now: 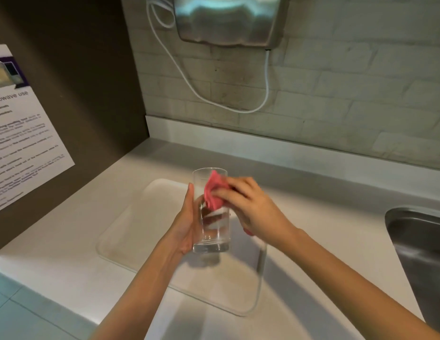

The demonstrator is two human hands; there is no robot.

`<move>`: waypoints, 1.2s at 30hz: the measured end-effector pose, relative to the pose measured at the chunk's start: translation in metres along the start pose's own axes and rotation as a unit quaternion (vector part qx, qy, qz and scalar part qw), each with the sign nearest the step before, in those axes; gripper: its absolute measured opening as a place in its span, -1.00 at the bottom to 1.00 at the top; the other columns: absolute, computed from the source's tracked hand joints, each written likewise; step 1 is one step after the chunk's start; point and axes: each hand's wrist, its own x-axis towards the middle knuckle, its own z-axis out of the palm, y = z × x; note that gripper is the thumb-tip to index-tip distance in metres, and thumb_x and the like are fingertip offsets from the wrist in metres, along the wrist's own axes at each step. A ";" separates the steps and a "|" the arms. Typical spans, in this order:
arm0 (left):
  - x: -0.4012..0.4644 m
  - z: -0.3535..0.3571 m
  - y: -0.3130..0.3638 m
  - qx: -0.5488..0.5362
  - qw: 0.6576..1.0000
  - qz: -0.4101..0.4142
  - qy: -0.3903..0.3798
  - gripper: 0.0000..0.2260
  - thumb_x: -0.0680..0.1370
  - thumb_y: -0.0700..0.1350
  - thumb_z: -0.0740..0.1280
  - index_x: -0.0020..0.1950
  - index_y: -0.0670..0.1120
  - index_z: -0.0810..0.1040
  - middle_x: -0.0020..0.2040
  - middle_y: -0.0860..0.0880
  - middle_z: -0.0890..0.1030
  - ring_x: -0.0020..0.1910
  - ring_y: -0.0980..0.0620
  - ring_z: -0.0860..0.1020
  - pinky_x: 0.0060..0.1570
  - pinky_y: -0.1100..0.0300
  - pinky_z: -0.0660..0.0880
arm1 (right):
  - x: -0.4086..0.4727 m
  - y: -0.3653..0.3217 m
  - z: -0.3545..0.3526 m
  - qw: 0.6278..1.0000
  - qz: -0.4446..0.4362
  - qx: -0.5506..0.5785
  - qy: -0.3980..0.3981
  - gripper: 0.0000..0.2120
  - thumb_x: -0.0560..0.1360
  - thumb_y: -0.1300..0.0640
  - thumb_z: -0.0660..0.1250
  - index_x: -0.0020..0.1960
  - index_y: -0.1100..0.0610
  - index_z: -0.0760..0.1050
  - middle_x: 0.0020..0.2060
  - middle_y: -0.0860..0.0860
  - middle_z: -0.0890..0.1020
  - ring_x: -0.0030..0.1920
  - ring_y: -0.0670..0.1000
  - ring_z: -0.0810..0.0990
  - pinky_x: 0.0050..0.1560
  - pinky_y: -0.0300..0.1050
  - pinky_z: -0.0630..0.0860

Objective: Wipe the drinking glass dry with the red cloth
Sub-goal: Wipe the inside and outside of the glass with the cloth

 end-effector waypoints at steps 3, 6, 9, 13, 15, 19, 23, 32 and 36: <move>0.001 0.006 -0.006 -0.020 1.000 0.005 -0.017 -0.35 0.45 0.39 0.14 0.19 -0.11 0.59 0.18 -0.24 0.60 0.15 -0.18 0.58 0.10 -0.06 0.49 | 0.021 -0.001 0.000 0.998 0.047 -0.001 0.040 -0.71 0.47 0.33 0.35 0.18 0.21 0.55 0.17 0.19 0.57 0.04 0.28 0.50 0.05 0.16 0.51; 0.003 0.002 -0.005 -0.062 0.998 0.017 -0.018 -0.43 0.43 0.38 0.21 0.12 -0.04 0.64 0.12 -0.14 0.64 0.12 -0.09 0.61 0.17 -0.12 0.50 | 0.011 -0.013 0.008 0.999 -0.028 -0.025 0.008 -0.68 0.42 0.32 0.42 0.16 0.16 0.57 0.16 0.17 0.59 0.05 0.24 0.53 0.01 0.14 0.52; 0.004 -0.011 0.000 -0.084 0.996 0.007 -0.032 -0.33 0.42 0.41 0.11 0.22 -0.07 0.55 0.12 -0.15 0.66 0.13 -0.19 0.60 0.14 -0.25 0.49 | -0.017 -0.014 0.010 0.993 -0.108 0.009 -0.046 -0.75 0.52 0.27 0.30 0.17 0.13 0.56 0.16 0.13 0.59 0.06 0.17 0.51 0.05 0.03 0.50; 0.005 -0.007 0.001 -0.107 0.993 0.015 -0.055 -0.32 0.42 0.40 0.09 0.19 -0.11 0.56 0.03 -0.17 0.69 0.05 -0.19 0.62 0.09 -0.19 0.52 | -0.020 0.000 0.003 0.995 -0.083 0.032 -0.033 -0.74 0.52 0.30 0.25 0.17 0.20 0.56 0.15 0.20 0.58 0.05 0.21 0.52 0.12 -0.02 0.47; 0.004 -0.001 -0.001 -0.108 0.991 0.014 -0.075 -0.33 0.40 0.41 0.13 0.07 -0.12 0.64 -0.08 -0.17 0.68 -0.11 -0.13 0.65 -0.14 -0.06 0.60 | -0.001 0.006 -0.001 0.999 -0.012 0.035 0.008 -0.73 0.49 0.32 0.30 0.18 0.23 0.55 0.16 0.21 0.57 0.05 0.24 0.52 0.11 0.04 0.47; 0.007 0.004 0.000 -0.086 0.993 0.016 -0.083 -0.38 0.44 0.42 0.14 0.00 -0.08 0.67 -0.10 -0.12 0.64 -0.14 -0.07 0.61 -0.18 0.01 0.54 | 0.031 0.002 -0.005 0.998 0.046 0.033 0.040 -0.72 0.53 0.18 0.23 0.20 0.20 0.54 0.19 0.16 0.56 0.07 0.22 0.49 0.10 0.04 0.47; 0.005 -0.012 0.001 -0.062 0.996 0.049 -0.043 -0.46 0.44 0.40 0.15 -0.03 0.03 0.71 -0.08 0.00 0.71 -0.08 0.02 0.67 -0.12 0.05 0.61 | 0.007 -0.020 0.006 0.998 -0.057 0.007 -0.022 -0.74 0.48 0.27 0.33 0.17 0.17 0.57 0.16 0.19 0.58 0.06 0.25 0.51 0.04 0.14 0.50; 0.003 -0.011 -0.005 -0.085 0.993 0.007 -0.083 -0.35 0.41 0.41 0.10 0.16 -0.07 0.54 -0.15 -0.03 0.70 -0.21 -0.01 0.66 -0.25 0.09 0.62 | -0.028 -0.019 0.007 0.997 -0.002 0.073 0.020 -0.77 0.53 0.27 0.26 0.16 0.22 0.57 0.15 0.19 0.59 0.07 0.14 0.47 0.14 -0.10 0.40; -0.001 -0.004 -0.007 -0.100 0.990 -0.012 -0.102 -0.37 0.47 0.40 0.07 -0.01 -0.09 0.66 -0.13 -0.11 0.68 -0.21 -0.07 0.65 -0.28 0.05 0.61 | 0.011 -0.014 0.001 0.986 0.110 0.080 0.091 -0.73 0.51 0.25 0.32 0.21 0.16 0.54 0.19 0.13 0.56 0.10 0.17 0.47 0.13 0.00 0.44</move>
